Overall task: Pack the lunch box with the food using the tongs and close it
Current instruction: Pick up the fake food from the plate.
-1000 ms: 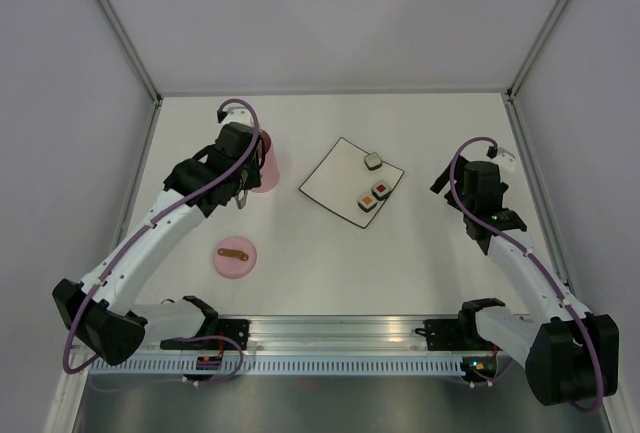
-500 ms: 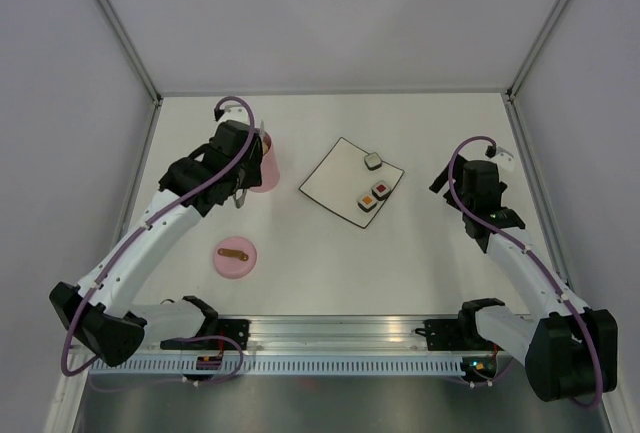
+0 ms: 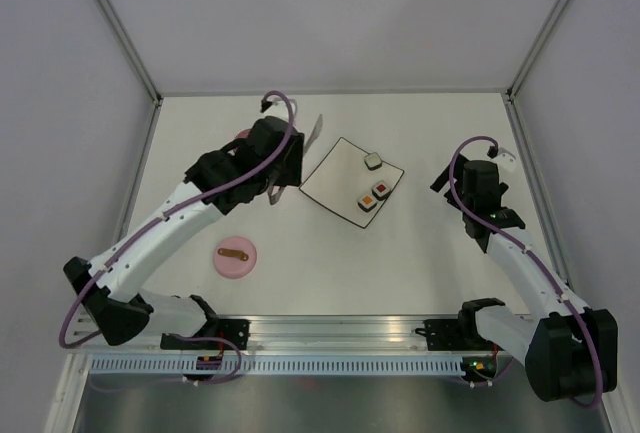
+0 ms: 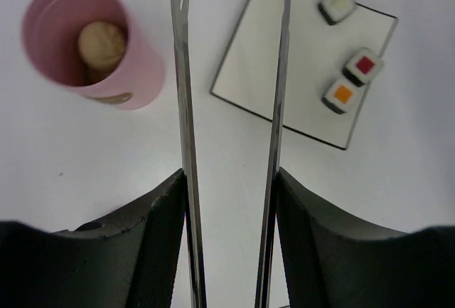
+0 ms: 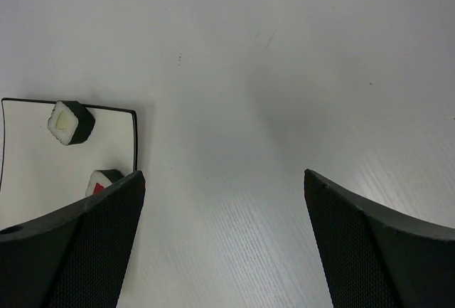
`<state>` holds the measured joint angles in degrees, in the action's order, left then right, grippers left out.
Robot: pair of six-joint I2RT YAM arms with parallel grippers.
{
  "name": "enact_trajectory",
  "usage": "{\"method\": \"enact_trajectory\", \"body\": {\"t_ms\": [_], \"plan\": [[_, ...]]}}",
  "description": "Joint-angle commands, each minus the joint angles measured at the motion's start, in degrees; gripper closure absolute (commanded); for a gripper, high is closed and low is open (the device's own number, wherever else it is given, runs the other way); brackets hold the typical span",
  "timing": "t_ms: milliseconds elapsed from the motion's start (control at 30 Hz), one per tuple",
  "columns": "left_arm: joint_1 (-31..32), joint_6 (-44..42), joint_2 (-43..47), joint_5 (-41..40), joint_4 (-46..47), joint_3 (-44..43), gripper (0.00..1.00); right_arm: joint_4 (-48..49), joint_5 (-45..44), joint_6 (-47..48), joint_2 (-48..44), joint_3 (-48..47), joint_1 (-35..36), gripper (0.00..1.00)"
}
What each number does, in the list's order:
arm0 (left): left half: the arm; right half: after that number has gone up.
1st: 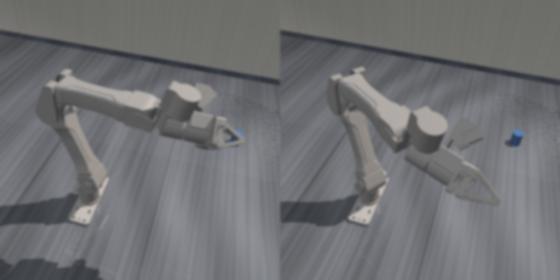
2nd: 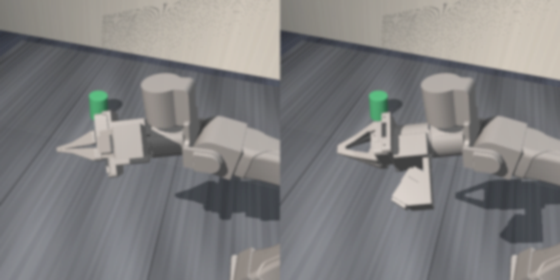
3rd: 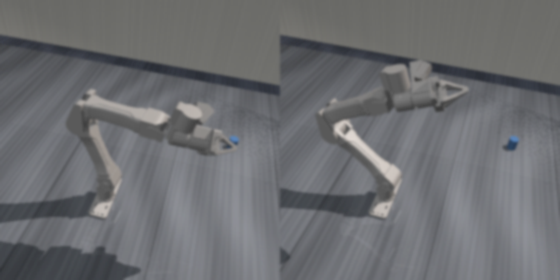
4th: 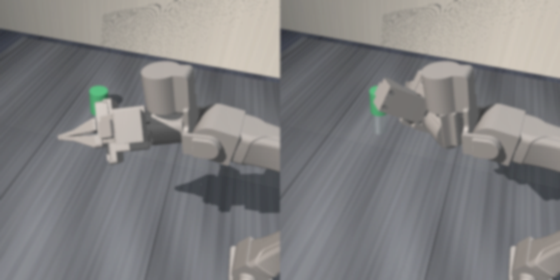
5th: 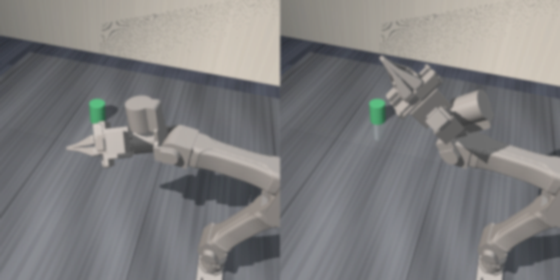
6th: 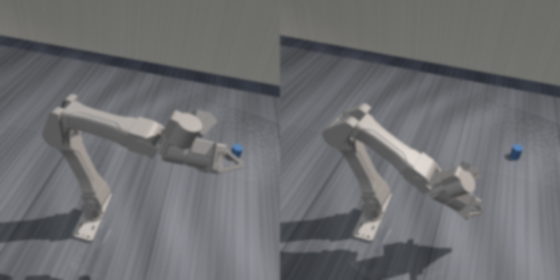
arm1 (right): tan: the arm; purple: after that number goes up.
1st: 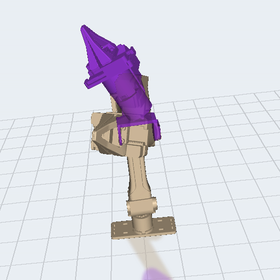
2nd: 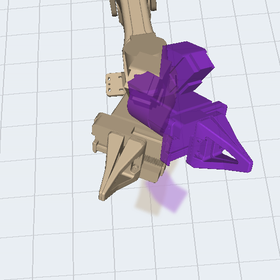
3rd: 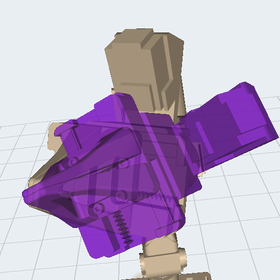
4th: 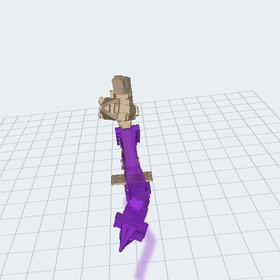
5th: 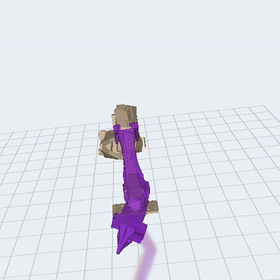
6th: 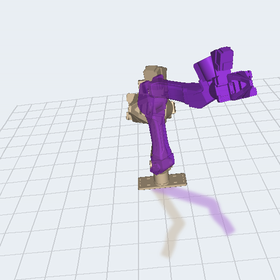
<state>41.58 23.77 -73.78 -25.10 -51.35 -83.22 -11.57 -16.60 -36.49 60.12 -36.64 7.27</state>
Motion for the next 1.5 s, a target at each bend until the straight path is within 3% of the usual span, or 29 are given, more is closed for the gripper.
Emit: {"method": "enact_trajectory", "body": {"t_ms": [0,267,633,1067,1467], "plan": [[6.2,-0.6,-5.6,3.0,5.8,-4.9,0.44,0.4,0.2,-1.9,-0.4,-1.0,-0.1,0.02],[9.9,0.0,-18.3,9.3,15.6,-8.3,0.46,-1.7,-1.0,-1.0,-4.0,0.9,-0.1,0.02],[11.5,-1.7,-27.8,10.7,16.3,-12.7,0.46,-1.9,-0.1,-1.7,-6.1,3.1,-0.1,0.02],[14.2,2.2,-34.4,-1.0,14.6,-14.0,0.46,-0.8,0.8,-1.7,-5.1,3.9,-0.1,0.02],[14.1,3.8,-38.3,-2.8,14.2,-15.2,0.44,-1.0,0.0,-0.9,-6.5,4.7,-0.1,0.02]]}}
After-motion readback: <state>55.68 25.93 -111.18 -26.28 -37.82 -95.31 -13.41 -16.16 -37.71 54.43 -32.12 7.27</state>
